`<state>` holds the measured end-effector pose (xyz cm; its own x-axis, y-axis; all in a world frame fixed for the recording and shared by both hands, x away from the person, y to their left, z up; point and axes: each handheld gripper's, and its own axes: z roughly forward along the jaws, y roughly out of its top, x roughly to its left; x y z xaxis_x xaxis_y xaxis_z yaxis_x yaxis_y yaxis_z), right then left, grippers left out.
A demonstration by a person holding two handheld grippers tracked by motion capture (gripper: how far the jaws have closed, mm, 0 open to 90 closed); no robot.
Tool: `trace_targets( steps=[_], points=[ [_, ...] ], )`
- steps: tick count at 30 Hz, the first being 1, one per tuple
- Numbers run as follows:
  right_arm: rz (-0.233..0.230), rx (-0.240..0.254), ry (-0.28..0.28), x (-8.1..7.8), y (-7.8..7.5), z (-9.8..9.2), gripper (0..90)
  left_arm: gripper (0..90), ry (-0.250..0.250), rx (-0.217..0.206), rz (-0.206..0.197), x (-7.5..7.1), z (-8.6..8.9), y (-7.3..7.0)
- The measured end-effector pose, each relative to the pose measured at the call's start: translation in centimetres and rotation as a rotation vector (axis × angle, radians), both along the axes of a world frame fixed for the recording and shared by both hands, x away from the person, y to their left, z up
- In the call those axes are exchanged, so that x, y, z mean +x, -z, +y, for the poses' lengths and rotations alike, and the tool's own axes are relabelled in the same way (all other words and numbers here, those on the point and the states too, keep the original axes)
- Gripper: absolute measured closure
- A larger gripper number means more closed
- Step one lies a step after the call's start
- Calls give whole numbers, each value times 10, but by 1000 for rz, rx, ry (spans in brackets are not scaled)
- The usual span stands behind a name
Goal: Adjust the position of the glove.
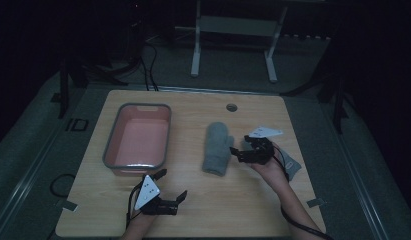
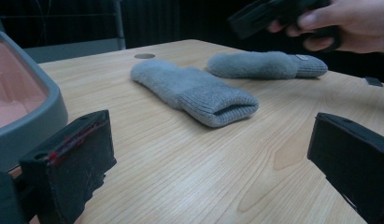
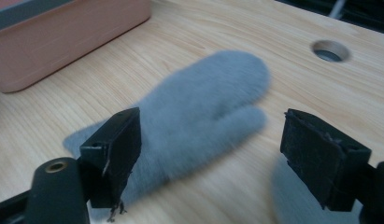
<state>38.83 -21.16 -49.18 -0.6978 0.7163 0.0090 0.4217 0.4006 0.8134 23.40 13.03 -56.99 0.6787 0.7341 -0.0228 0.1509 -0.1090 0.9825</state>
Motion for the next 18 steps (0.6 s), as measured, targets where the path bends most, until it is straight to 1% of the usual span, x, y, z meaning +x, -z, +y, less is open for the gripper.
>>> trace_targets(
  steps=[3, 5, 9, 10, 13, 14, 16, 18],
  points=[
    [5, 5, -26, 11, 5, 15, 240, 9, 4, 1, 0, 0, 0, 0],
    [23, 5, -37, 19, 8, 24, 240, 9, 4, 3, 1, 0, 0, 0],
    [43, 0, -45, 29, 16, 39, 240, 9, 6, -1, 2, 0, 1, 0],
    [51, -6, -53, 31, 19, 42, 241, 9, 7, -2, 3, 0, 1, 0],
    [62, -29, -51, 39, 27, 51, 248, 9, 6, -3, 3, -1, 1, 0],
    [60, -41, -48, 41, 30, 54, 272, 9, 6, -2, 2, -1, 1, -1],
    [64, -52, -48, 46, 35, 58, 285, 9, 8, -3, 2, -1, 1, -1],
    [59, -81, -48, 49, 40, 61, 349, 9, 9, -5, 0, -2, 1, -1]
  ],
)
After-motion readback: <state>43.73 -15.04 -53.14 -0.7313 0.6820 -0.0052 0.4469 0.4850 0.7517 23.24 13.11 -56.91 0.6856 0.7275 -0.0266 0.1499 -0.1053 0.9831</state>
